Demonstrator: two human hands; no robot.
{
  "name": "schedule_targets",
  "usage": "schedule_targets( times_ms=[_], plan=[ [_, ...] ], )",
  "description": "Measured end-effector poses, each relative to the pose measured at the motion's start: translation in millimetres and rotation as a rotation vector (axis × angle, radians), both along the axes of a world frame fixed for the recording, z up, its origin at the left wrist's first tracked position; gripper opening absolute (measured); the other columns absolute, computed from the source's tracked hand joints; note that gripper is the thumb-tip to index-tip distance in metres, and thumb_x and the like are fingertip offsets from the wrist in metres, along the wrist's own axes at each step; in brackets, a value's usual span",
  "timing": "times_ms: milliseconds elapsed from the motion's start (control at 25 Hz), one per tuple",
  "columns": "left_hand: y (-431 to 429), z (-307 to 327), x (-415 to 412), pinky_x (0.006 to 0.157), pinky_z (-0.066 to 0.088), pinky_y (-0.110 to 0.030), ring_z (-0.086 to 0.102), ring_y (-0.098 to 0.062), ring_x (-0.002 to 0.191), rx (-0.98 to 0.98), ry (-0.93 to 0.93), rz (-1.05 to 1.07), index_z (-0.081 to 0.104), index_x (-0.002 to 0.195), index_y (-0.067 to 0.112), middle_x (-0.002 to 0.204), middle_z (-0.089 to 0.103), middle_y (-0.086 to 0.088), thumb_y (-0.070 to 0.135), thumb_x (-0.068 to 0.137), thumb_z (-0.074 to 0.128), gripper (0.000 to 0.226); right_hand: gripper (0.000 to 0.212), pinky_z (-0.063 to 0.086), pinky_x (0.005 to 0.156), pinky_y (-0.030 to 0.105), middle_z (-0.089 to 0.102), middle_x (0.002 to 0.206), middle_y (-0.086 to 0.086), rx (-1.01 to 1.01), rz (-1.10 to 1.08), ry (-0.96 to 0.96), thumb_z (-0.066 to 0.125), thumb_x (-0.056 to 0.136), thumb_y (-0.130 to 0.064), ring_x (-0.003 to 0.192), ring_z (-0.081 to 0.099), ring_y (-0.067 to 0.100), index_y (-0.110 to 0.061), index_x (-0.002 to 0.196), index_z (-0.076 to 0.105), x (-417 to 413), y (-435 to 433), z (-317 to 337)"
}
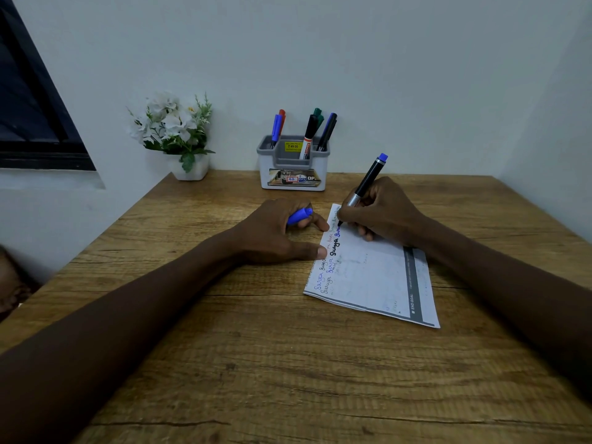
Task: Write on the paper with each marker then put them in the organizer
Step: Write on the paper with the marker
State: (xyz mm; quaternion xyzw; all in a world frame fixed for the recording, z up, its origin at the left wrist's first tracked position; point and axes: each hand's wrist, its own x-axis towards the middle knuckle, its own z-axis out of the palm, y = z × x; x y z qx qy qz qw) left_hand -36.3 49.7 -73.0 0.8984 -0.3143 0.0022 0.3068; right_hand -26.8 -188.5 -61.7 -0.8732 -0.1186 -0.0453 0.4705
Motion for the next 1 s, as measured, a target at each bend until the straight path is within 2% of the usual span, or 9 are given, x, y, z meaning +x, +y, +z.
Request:
schedule_targets(
  times_ms=[280,600,720,840,920,1000],
  plan=[
    [0,-1,3,0.072,0.041,-0.025,0.057,-0.005,0.086,0.009,0.012,0.001,0.069,0.115,0.039,0.099,0.061,0.009,0.054,0.076,0.081,0.044,0.017,0.049,0.041,0.023,0.070,0.057,0.009,0.001,-0.025,0.009,0.079,0.087,-0.015,0.041,0.061,0.015,0.000,0.083,0.072,2,0,-1],
    [1,-3,2,0.069,0.040,-0.024,0.055,-0.003,0.084,-0.005,-0.014,0.001,0.069,0.114,0.039,0.095,0.060,0.010,0.055,0.076,0.081,0.043,0.018,0.052,0.044,0.024,0.071,0.060,0.009,0.027,-0.010,0.001,0.078,0.089,-0.014,0.045,0.064,0.017,0.002,0.085,0.072,7,-2,-4],
    [0,-1,1,0.070,0.042,-0.026,0.056,-0.003,0.084,0.010,0.018,0.001,0.069,0.115,0.038,0.097,0.061,0.010,0.057,0.077,0.079,0.043,0.018,0.054,0.049,0.028,0.071,0.063,0.013,0.108,-0.030,0.024,0.077,0.087,-0.009,0.049,0.066,0.021,0.008,0.087,0.071,9,-2,-6],
    [-3,1,-3,0.077,0.048,-0.034,0.060,-0.013,0.089,-0.046,0.044,0.043,0.072,0.112,0.028,0.100,0.067,0.001,0.060,0.092,0.059,0.040,0.022,0.056,0.057,0.034,0.070,0.071,0.016,0.331,-0.005,0.038,0.074,0.088,-0.003,0.056,0.067,0.024,0.016,0.096,0.064,10,-2,-2],
    [-4,3,-4,0.075,0.045,-0.031,0.058,-0.012,0.086,-0.116,0.069,0.105,0.073,0.106,0.024,0.097,0.067,-0.004,0.050,0.106,0.035,0.046,0.023,0.057,0.056,0.033,0.070,0.074,0.017,0.462,0.048,0.056,0.077,0.087,-0.003,0.058,0.067,0.024,0.005,0.100,0.060,7,0,3],
    [-4,3,-3,0.071,0.041,-0.028,0.056,-0.009,0.078,-0.178,0.035,0.151,0.070,0.098,0.020,0.091,0.067,-0.007,0.042,0.109,0.030,0.048,0.027,0.055,0.051,0.031,0.070,0.071,0.015,0.437,0.071,0.033,0.083,0.085,-0.010,0.055,0.063,0.023,-0.002,0.096,0.060,3,1,5]
  ],
)
